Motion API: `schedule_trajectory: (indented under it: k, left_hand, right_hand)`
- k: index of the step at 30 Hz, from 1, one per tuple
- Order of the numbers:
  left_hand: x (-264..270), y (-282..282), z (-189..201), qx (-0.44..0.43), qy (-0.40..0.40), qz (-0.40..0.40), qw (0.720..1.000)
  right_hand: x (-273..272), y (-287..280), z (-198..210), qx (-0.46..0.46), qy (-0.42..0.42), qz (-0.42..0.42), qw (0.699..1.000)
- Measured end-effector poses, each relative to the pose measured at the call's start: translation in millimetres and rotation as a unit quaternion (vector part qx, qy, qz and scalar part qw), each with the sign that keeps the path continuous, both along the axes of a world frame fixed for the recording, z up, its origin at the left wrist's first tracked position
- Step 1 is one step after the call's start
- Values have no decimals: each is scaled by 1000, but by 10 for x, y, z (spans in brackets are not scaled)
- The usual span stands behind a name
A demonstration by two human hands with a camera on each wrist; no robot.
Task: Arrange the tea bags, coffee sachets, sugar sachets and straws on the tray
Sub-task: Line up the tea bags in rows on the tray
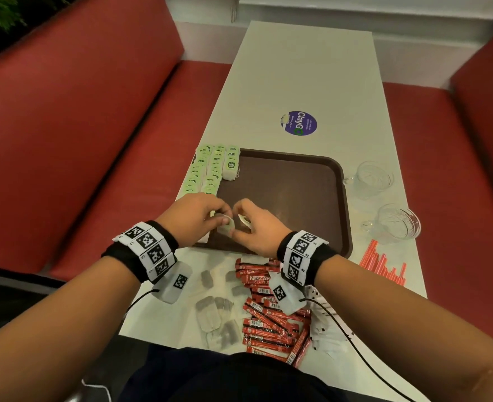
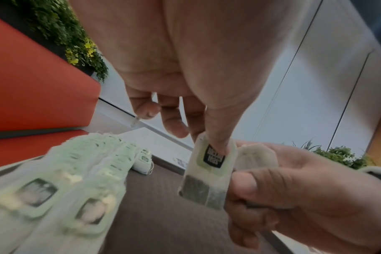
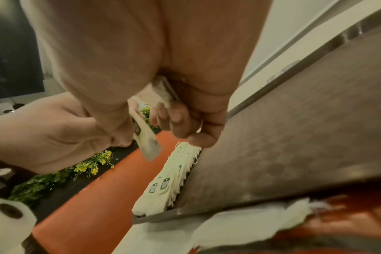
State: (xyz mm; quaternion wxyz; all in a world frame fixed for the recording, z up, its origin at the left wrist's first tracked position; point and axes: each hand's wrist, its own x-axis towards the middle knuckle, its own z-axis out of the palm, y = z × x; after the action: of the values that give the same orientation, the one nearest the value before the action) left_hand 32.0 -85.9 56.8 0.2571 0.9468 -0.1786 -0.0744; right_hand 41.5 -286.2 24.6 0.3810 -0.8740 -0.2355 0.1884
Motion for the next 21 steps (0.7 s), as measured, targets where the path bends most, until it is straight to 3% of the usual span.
schedule_trajectory:
  k: [4,9,13,16,21]
  left_hand:
    - [128,-57,40,-28,-19,-1,999]
    - [263,-86,-85,-107,25,99,989]
    - [555,-78,-253,-83,69,130,986]
    - [932,-36,-322,-25,50,189,980]
    - [1484,25,-426,26,95,271,958]
  right_hand:
    - [99,15,-71,12,-23,-21,999]
    - [269,9,-119,41,-20,-85,995]
    - [416,-7,-130,22,-2,-113,993]
    - [517,-44,-108,11,38,-122,992]
    - [541,-92,0,23,87,-103,991]
